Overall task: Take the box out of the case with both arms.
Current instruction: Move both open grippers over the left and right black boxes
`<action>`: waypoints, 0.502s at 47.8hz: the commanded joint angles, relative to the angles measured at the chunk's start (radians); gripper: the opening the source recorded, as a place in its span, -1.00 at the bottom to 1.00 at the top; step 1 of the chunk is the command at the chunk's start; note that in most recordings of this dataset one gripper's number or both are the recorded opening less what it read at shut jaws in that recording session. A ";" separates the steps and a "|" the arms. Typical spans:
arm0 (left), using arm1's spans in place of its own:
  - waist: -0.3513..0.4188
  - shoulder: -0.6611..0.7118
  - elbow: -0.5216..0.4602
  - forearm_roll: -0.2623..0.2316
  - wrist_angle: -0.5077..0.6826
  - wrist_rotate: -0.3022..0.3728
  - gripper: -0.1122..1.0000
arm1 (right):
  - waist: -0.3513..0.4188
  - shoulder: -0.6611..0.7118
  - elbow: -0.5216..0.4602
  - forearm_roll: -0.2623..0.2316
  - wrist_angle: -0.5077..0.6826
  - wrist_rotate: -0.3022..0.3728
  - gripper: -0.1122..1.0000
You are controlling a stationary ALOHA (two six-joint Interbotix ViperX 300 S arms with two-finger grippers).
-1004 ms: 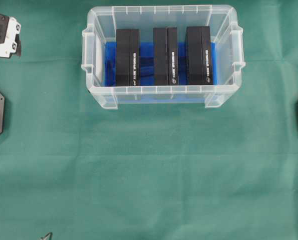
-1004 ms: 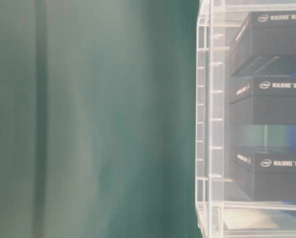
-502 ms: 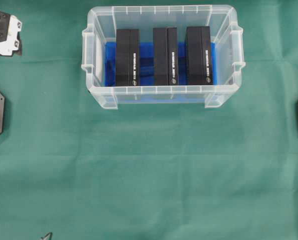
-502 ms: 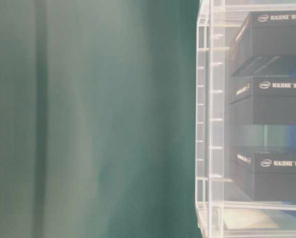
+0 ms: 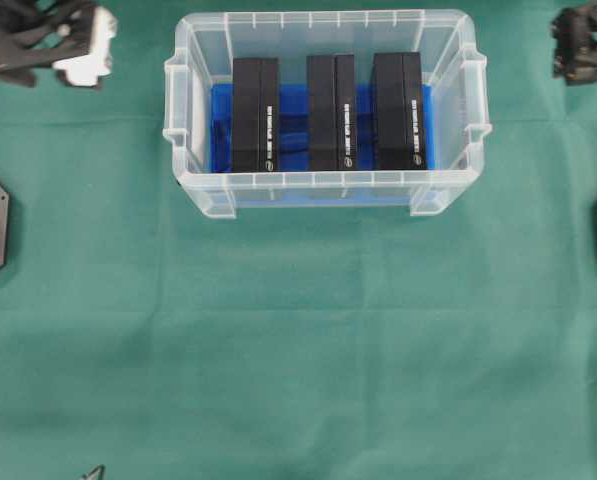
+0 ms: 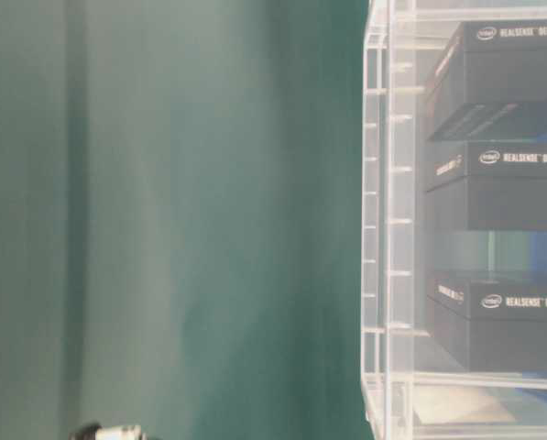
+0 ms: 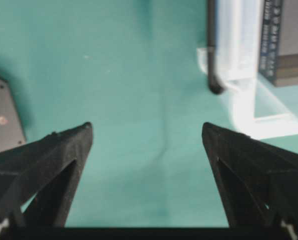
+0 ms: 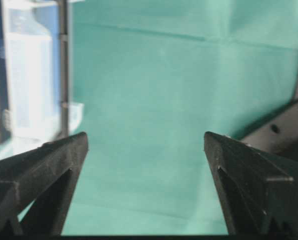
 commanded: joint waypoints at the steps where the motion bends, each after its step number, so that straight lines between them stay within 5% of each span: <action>1: -0.011 0.038 -0.074 0.000 -0.003 -0.003 0.74 | 0.012 0.038 -0.048 0.006 -0.025 0.002 0.92; 24: -0.049 0.290 -0.336 0.000 -0.008 -0.002 0.74 | 0.087 0.327 -0.308 0.006 -0.097 -0.011 0.92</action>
